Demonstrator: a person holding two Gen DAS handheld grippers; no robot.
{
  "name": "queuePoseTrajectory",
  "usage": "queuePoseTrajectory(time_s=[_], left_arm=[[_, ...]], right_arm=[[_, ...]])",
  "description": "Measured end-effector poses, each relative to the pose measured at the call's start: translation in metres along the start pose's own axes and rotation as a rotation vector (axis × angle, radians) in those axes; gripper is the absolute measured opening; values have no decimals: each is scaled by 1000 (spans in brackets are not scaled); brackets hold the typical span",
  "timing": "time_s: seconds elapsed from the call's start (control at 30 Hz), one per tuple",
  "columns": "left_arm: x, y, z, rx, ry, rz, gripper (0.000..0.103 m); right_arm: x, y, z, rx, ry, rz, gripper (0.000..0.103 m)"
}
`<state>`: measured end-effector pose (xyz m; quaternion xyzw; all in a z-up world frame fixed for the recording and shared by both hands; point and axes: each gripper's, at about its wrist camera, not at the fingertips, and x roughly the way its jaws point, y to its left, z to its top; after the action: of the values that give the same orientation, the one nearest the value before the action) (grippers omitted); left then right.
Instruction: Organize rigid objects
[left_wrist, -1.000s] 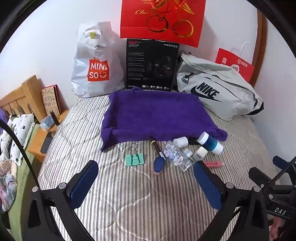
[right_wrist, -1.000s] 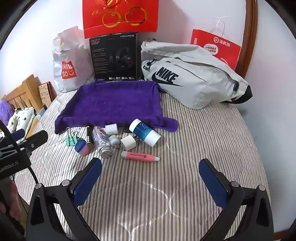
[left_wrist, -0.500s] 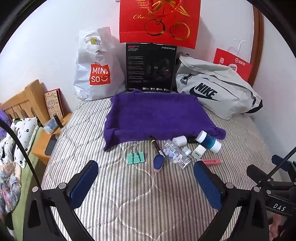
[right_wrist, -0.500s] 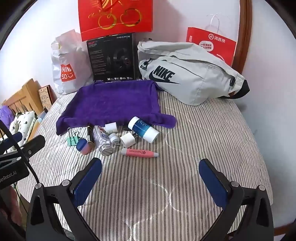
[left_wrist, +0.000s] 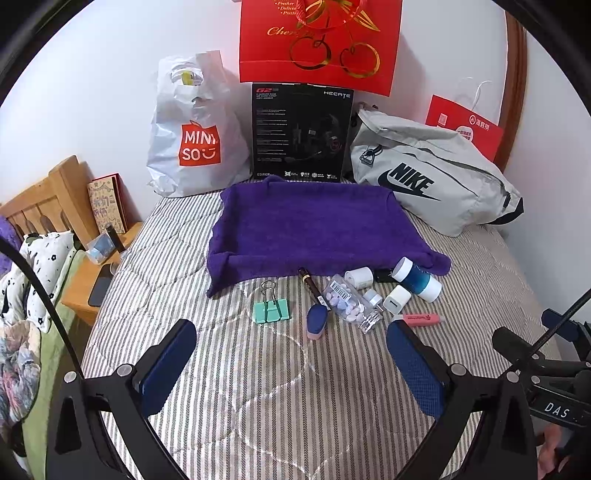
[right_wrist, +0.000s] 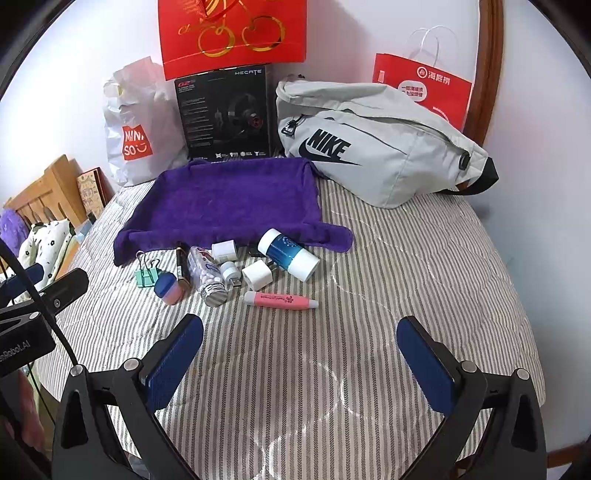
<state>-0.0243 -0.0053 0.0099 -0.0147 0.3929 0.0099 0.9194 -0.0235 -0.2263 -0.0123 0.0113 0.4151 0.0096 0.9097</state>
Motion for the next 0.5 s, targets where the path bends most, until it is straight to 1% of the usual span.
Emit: queuePoseTrajectory(time_s=[0.5], left_arm=[[0,3,-3,-10,2,2,103]], right_arm=[[-3,2,1,-5,2,-1,103]])
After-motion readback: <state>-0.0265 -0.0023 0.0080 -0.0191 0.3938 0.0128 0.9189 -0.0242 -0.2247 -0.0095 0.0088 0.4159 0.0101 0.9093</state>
